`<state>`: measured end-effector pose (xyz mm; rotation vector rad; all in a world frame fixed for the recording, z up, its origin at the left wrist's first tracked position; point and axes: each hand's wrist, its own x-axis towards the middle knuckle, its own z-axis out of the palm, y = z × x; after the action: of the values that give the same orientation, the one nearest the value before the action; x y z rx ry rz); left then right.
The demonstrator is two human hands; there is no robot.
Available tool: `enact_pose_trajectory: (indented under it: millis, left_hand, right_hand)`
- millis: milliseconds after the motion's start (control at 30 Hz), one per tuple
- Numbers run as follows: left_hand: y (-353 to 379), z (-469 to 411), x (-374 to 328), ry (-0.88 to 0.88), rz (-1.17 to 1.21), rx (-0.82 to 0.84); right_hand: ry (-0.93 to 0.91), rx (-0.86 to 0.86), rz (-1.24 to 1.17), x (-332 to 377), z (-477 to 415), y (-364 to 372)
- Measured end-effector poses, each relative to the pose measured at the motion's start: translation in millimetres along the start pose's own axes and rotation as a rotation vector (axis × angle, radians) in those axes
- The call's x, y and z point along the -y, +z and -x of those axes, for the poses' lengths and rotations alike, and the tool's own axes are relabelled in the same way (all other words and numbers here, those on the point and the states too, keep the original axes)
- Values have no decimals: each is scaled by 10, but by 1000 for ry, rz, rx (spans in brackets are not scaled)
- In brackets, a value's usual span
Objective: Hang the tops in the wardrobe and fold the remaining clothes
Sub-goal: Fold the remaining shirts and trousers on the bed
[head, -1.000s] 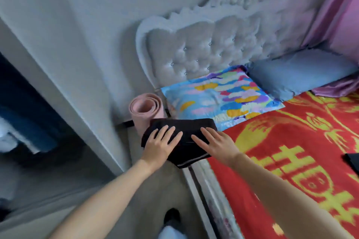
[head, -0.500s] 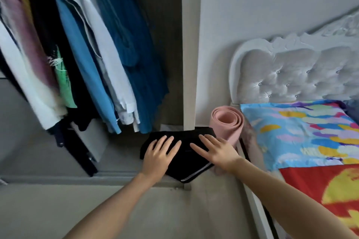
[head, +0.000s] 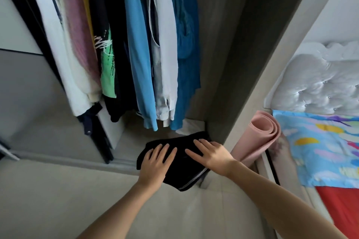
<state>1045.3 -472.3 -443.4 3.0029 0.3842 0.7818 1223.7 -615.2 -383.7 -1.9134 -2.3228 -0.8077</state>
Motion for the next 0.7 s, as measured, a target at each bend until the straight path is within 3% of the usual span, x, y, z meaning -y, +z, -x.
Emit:
enact_pose_trajectory:
  millis: [267, 433, 533, 700]
  left_hand:
    - [958, -463, 277, 79, 44, 224]
    - [1670, -751, 507, 114, 48, 363]
    - [2399, -927, 735, 157, 17, 327]
    - [3792, -991, 1140, 233, 77, 430]
  right_hand:
    - [207, 126, -48, -227, 270, 952]
    - [351, 321, -151, -387, 324, 1641]
    - [393, 395, -185, -542, 354, 2376]
    - [447, 454, -168, -578, 539, 3792]
